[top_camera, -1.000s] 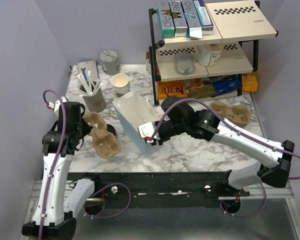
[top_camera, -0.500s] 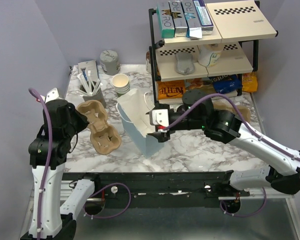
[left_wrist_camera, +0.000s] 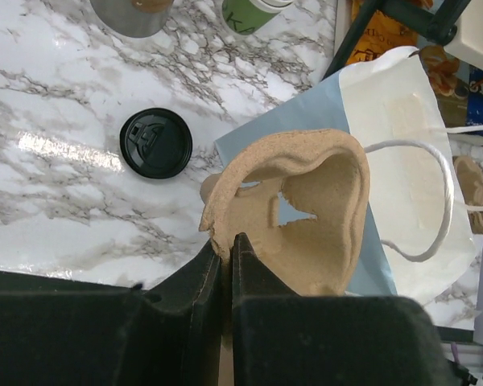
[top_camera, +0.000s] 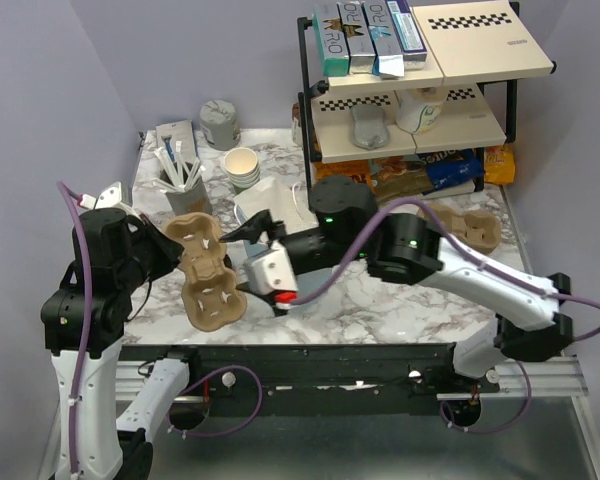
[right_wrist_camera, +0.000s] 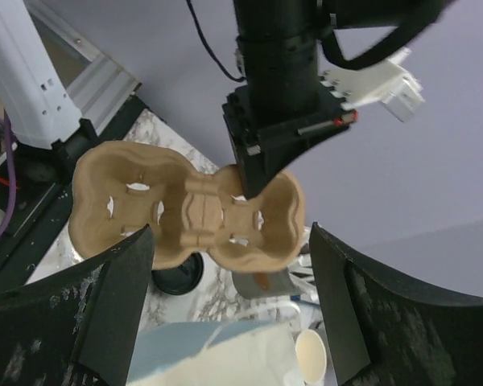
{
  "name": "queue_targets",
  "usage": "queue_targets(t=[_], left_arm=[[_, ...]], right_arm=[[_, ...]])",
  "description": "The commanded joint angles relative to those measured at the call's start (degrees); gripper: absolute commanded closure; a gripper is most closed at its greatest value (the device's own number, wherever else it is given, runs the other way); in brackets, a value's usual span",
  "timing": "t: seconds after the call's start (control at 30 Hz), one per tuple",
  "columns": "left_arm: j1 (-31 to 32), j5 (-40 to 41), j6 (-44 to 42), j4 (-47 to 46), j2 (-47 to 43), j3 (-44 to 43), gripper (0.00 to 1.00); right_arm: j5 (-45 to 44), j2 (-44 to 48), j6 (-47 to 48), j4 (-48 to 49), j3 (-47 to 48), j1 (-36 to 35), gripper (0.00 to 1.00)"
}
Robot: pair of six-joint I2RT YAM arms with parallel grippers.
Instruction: Pack the takeout coffee
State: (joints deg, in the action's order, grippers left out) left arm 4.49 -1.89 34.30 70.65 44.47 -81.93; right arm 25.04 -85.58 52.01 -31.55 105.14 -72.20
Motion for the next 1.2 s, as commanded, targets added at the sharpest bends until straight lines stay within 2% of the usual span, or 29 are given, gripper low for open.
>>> queue_targets(t=[0.0, 0.3, 0.5, 0.67, 0.9, 1.0, 1.03, 1.1, 1.13, 1.17], left_arm=[[-0.4, -1.3, 1.0, 3.3, -2.5, 0.0, 0.87], [-0.4, 4.4, 2.0, 5.4, -4.7, 0.0, 0.87], [-0.4, 4.8, 3.2, 4.7, -5.0, 0.6, 0.87], [-0.4, 4.1, 3.8, 3.2, -5.1, 1.2, 0.87], [-0.4, 3.1, 3.3, 2.1, -5.5, 1.9, 0.87], [-0.4, 3.1, 3.0, 1.9, -5.6, 2.1, 0.87], [-0.4, 3.2, 3.0, 1.9, -5.8, 2.3, 0.87], [-0.4, 3.1, 3.0, 1.5, -5.7, 2.7, 0.86], [-0.4, 3.0, 2.8, 1.5, -5.7, 2.8, 0.84], [-0.4, 2.9, 2.6, 1.4, -5.8, 2.9, 0.77]], right_arm=[[-0.7, -9.1, 2.7, -10.4, 7.8, -2.1, 0.15], [-2.8, -21.6, -1.2, -13.1, 16.7, -2.9, 0.19], [-1.7, -24.4, -3.8, -12.0, 18.0, -3.1, 0.20], [-2.1, -26.0, -6.0, -11.5, 17.7, -3.2, 0.26], [-4.5, -27.4, -9.2, -9.3, 17.6, -3.3, 0.26], [-5.7, -27.4, -9.8, -8.2, 17.4, -3.2, 0.35], [-6.0, -27.4, -10.2, -7.8, 17.2, -3.2, 0.42], [-6.5, -27.1, -11.4, -6.3, 17.1, -3.2, 0.46], [-6.6, -26.7, -11.8, -5.7, 16.4, -3.2, 0.48], [-7.2, -26.5, -12.0, -5.1, 16.0, -3.2, 0.48]])
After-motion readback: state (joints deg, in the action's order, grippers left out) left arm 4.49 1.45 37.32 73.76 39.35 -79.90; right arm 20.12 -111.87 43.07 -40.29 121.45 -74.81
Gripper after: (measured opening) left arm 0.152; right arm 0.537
